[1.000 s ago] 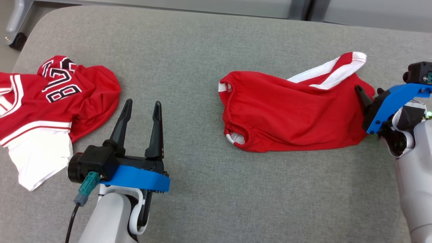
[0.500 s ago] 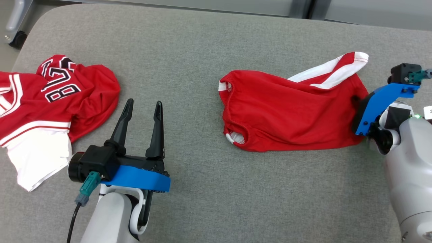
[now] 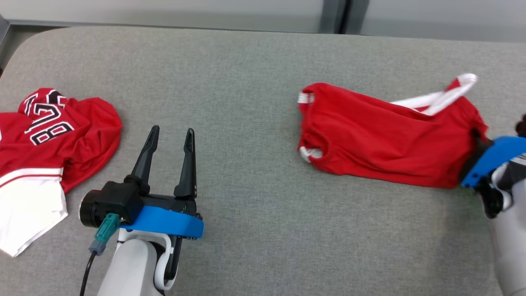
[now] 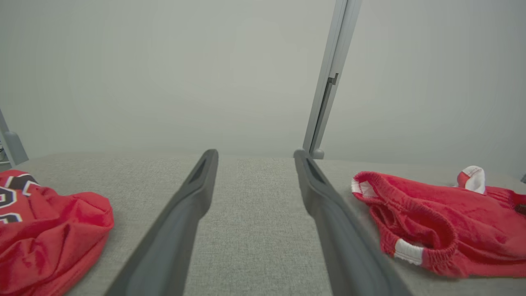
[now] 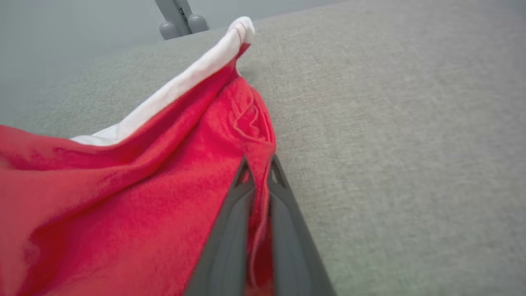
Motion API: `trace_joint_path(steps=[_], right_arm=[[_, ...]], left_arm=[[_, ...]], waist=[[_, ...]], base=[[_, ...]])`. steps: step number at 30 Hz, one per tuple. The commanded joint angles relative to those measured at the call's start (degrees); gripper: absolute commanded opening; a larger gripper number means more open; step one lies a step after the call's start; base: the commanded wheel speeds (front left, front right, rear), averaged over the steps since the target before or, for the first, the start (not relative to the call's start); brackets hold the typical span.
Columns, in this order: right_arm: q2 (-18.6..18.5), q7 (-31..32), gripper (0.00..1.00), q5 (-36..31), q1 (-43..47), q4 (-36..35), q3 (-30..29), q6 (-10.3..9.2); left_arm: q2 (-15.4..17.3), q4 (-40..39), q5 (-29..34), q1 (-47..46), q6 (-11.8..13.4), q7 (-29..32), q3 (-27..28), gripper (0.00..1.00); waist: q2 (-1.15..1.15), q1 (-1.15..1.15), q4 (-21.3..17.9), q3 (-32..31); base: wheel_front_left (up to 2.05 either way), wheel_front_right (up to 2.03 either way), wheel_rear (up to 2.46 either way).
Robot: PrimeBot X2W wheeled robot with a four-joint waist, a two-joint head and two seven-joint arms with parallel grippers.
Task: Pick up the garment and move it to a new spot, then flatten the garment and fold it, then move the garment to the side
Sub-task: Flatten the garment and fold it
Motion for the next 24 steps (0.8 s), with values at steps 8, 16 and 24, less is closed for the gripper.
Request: trace_joint_path(steps=[8,16,24], right_arm=[[-2.42,-5.0,0.0,-6.0,5.15,-5.05,-5.58,-0.02],[3.08,-4.55,0.0,-10.52,6.21,-13.74,2.03,-0.01],[7.06,0.41,0.0,-9.1,6.66,-19.11,18.84,-0.01]], left_arm=[[0.37,0.23,0.19,2.01,-0.4,-0.28,0.37,1.0],[0.22,0.58,-0.52,2.85,-0.52,-0.28,0.44,1.0],[-0.1,0.93,-1.56,2.84,-0.6,-0.28,-0.42,1.0]], waist=[[-0.01,0.0,-2.86,-3.33],[-0.01,0.0,-3.31,-5.26],[-0.01,0.0,-1.71,-6.22]], base=[[0.0,0.0,0.0],[0.0,0.0,0.0],[0.0,0.0,0.0]])
